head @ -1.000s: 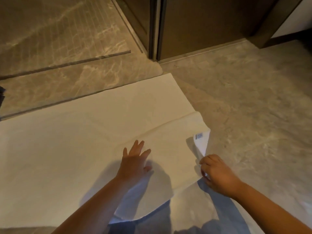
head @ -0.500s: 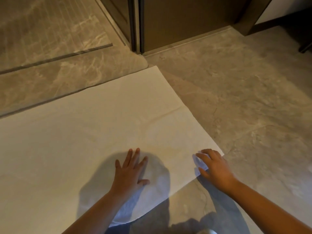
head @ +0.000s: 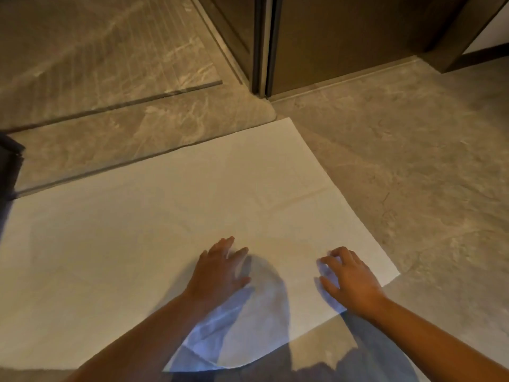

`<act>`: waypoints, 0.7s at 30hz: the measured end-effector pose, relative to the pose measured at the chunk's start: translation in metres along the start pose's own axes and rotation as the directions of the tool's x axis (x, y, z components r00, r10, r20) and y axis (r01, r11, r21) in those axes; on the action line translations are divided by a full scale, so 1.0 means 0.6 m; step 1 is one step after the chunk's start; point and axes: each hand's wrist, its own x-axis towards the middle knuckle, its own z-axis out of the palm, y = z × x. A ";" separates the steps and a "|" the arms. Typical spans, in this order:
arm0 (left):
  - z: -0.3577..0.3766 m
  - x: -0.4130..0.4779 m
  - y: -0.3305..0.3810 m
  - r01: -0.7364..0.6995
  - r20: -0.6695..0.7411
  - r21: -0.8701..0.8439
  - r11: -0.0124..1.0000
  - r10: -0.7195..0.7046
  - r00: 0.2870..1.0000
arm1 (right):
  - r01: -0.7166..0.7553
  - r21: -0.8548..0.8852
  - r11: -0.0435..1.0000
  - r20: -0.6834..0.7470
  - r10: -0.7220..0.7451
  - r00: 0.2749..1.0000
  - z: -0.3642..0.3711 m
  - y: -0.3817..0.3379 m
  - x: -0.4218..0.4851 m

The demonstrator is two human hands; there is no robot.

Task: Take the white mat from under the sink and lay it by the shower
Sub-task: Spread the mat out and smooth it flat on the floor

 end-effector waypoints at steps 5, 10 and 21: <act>-0.132 -0.056 -0.084 -0.032 -0.205 -0.048 0.998 0.021 0.979 | 0.330 -0.023 0.944 0.037 -0.329 0.944 -0.054 -0.145 0.101; -0.209 -0.156 -0.166 0.092 -0.270 -0.051 0.994 -0.103 0.957 | 0.647 -0.158 0.746 0.058 -0.648 0.760 -0.122 -0.331 0.173; -0.068 -0.300 -0.318 0.481 -0.256 -0.223 0.848 -0.527 0.810 | 0.723 0.023 0.690 0.170 -0.716 0.677 -0.036 -0.545 0.176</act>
